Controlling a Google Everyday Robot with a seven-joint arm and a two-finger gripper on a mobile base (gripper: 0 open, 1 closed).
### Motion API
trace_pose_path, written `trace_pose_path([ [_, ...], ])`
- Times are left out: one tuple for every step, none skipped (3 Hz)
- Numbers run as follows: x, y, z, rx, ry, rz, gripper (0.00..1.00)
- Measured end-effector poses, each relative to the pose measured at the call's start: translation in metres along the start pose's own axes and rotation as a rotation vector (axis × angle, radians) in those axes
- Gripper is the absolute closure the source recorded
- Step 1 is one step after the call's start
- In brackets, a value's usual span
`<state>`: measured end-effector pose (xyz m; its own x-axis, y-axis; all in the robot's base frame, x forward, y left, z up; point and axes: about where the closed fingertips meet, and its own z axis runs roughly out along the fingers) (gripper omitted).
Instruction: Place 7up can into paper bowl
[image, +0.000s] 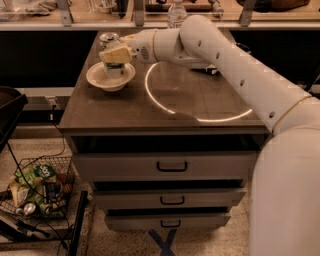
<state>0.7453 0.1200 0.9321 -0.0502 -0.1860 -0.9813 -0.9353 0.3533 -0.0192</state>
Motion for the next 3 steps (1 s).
trace_pose_path([
  [0.013,0.001,0.006,-0.012,0.010,0.012,1.00],
  [0.016,0.002,0.007,-0.015,0.011,0.015,1.00],
  [0.027,0.005,0.011,-0.026,0.023,0.032,1.00],
])
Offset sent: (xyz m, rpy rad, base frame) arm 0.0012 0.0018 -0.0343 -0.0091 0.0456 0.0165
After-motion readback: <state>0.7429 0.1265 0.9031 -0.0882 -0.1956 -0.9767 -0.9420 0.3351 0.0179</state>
